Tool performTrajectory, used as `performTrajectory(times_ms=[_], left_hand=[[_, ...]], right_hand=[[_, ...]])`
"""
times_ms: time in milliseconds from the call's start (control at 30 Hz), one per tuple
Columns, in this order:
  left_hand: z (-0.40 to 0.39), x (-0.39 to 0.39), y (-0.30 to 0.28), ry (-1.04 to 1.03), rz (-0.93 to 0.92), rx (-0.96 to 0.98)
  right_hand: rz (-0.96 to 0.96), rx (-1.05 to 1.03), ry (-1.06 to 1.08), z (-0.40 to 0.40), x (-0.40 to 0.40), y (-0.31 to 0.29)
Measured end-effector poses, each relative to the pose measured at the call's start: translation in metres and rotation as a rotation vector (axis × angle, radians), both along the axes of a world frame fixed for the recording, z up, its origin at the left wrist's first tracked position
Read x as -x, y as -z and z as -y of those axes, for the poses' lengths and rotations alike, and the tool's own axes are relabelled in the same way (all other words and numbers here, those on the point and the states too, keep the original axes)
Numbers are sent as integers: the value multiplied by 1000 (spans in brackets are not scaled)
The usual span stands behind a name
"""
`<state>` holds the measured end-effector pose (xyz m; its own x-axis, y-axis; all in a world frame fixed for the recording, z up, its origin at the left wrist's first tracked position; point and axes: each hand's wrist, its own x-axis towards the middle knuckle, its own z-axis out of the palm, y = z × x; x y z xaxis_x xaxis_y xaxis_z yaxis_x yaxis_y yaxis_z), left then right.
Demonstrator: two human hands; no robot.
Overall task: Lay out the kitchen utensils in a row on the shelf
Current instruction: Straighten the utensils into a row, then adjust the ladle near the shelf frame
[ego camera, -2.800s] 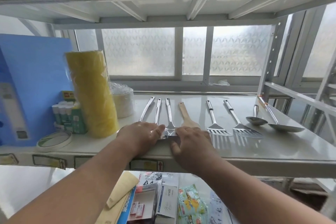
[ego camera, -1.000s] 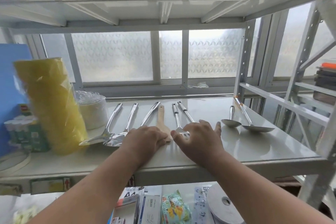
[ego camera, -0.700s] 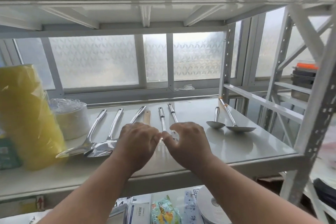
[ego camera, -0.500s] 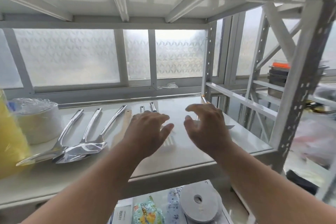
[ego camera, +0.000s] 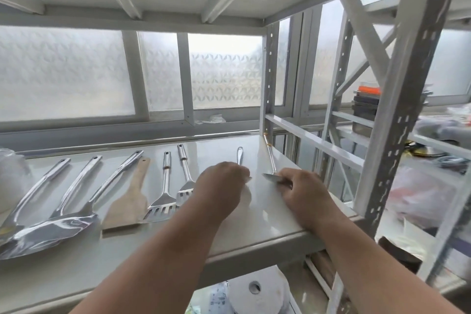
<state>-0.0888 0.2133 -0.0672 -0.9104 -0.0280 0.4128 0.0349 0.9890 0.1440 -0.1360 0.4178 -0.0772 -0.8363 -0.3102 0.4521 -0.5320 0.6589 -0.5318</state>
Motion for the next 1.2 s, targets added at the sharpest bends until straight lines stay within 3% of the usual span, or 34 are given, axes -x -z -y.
performTrajectory(times_ms=[200,333,500,633,700,800,867,967,1067,1133,1200], left_hand=[[-5,-18,-16,-133,-3,217],[11,-18,-37,-48,-185,271],[52,-31,-81,-54,-346,483],[79,-53,-101,26,-154,470],[83,-68,-101,-23,-7,441],[80,-78,-99,-68,37,374],[72,-78,-104,-103,89,254],[52,-78,-117,-17,255,-121],[17,-74,-124,149,375,-706],[-2,-67,-127,192,358,-1005],[-18,-57,-124,184,330,-1188]], right_hand=[[-221,104,-39,-6,-17,-1],[-322,142,-161,-17,-36,-9],[-337,250,-321,-29,-65,-33],[-333,319,-337,-25,-77,-48],[-241,421,-291,-19,-82,-53],[-86,585,-154,-6,-82,-53],[9,693,-66,6,-85,-54],[194,753,-11,21,-101,-56],[506,882,-268,30,-116,-54],[660,805,-438,35,-131,-53],[580,593,-400,39,-140,-46]])
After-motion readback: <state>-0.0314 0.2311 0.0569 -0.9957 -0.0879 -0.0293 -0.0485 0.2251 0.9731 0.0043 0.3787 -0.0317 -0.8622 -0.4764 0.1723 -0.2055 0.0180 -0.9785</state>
